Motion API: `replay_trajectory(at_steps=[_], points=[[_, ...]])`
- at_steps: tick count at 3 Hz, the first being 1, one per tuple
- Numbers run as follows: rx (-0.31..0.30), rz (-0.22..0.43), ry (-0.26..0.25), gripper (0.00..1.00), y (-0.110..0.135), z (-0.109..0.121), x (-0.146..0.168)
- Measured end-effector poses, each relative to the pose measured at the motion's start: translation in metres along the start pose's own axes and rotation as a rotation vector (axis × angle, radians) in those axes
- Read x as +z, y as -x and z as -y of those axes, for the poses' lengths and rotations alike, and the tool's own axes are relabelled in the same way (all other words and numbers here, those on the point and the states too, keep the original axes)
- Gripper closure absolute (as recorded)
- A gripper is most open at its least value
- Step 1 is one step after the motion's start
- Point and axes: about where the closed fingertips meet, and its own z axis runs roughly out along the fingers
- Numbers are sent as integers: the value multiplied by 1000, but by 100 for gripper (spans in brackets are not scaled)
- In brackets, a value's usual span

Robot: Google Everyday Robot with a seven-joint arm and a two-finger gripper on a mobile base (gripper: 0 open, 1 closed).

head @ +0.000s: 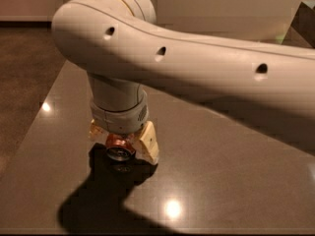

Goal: Place coke can upright

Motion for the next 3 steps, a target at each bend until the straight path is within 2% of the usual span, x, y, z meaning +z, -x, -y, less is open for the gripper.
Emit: replay_trajectory(at_steps=[2,3], points=[[20,-8,3,65,-8,-1,-1],[87,46,-44,88,-9,-3,-23]])
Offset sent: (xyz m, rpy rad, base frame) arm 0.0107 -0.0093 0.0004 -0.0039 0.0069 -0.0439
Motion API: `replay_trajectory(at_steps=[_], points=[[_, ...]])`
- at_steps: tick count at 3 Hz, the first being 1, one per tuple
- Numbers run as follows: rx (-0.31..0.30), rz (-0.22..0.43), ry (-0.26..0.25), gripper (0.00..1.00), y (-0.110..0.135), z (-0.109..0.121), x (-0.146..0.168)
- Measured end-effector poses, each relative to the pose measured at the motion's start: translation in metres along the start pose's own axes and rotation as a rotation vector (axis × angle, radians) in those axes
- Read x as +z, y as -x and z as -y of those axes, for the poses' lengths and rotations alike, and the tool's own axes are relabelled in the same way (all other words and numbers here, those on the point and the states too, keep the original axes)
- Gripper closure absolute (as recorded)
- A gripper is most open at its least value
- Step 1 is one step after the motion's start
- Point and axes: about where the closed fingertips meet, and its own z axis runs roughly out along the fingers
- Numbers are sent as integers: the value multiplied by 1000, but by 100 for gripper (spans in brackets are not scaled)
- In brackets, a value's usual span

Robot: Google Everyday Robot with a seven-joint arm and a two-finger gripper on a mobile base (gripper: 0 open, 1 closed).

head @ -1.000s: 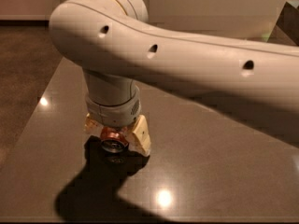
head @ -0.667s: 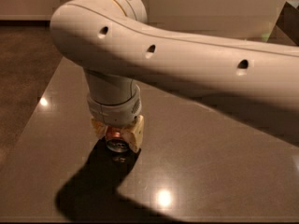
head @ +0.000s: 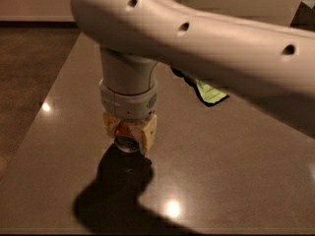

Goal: Place coke can upright

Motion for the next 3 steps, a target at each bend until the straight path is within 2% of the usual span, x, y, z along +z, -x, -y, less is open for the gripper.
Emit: replay_trajectory(at_steps=[1,3], points=[[196,208,-64,100,-7,-5,-46],[419,575,-179,100,-20,3,-102]])
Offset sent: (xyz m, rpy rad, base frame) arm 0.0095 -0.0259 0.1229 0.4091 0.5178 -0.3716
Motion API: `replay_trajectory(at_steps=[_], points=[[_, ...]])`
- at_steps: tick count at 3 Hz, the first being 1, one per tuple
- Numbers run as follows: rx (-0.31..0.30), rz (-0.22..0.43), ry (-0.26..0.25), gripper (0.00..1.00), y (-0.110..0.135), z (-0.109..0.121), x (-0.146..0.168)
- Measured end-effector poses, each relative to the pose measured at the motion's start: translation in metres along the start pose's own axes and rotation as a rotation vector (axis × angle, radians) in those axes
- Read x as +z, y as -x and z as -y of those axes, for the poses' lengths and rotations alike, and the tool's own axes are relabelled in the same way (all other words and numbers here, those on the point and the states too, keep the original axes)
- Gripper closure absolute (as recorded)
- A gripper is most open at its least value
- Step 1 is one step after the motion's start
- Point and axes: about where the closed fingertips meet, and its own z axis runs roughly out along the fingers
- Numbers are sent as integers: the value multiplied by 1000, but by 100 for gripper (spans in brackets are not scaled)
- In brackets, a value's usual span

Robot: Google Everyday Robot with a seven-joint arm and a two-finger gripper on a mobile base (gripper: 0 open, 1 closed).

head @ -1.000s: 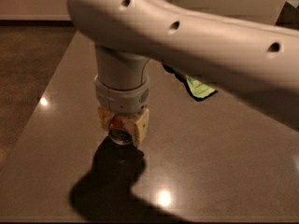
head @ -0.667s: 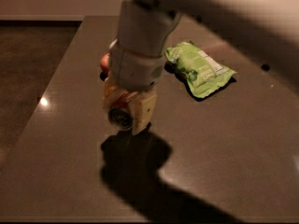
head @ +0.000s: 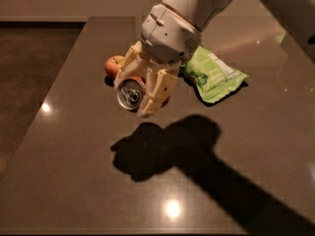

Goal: Place coke can upright

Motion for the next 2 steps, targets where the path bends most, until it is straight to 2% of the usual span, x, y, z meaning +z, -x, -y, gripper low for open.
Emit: replay_trajectory(at_steps=[1,2], points=[[173,204,-33,100,0,-4,-7],[348,381,-31,100,0,-14,-9]])
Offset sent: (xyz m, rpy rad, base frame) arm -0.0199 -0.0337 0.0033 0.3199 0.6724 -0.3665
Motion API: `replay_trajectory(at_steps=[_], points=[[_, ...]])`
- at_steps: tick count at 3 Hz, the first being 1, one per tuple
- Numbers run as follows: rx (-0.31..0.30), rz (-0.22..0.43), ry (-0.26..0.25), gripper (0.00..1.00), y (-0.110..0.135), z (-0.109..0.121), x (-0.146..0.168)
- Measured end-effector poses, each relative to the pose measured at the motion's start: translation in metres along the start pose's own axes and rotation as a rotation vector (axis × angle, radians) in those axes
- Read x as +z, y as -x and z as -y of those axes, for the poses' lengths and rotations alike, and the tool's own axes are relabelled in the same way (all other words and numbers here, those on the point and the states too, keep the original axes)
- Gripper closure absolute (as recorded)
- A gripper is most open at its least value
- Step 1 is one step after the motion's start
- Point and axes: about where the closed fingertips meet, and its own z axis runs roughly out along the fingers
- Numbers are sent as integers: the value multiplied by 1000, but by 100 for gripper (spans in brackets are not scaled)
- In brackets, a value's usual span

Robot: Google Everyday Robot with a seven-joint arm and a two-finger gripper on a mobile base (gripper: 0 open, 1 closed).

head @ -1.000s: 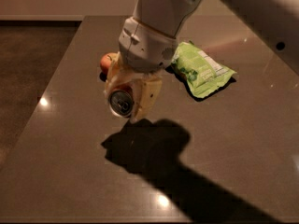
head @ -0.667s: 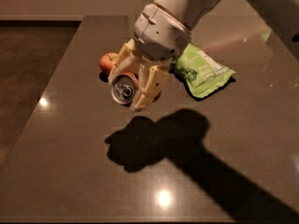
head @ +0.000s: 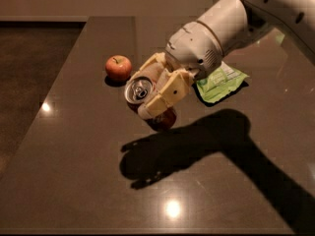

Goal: Place coke can upright

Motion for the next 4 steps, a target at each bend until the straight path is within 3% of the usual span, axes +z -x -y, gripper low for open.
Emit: replay_trajectory(at_steps=[1,2,4], points=[[135,149,-8,100,-5,-11,-3],[209,260,-58,100,-17,-22,-3],[207,398,-201,100,-36,-30,3]])
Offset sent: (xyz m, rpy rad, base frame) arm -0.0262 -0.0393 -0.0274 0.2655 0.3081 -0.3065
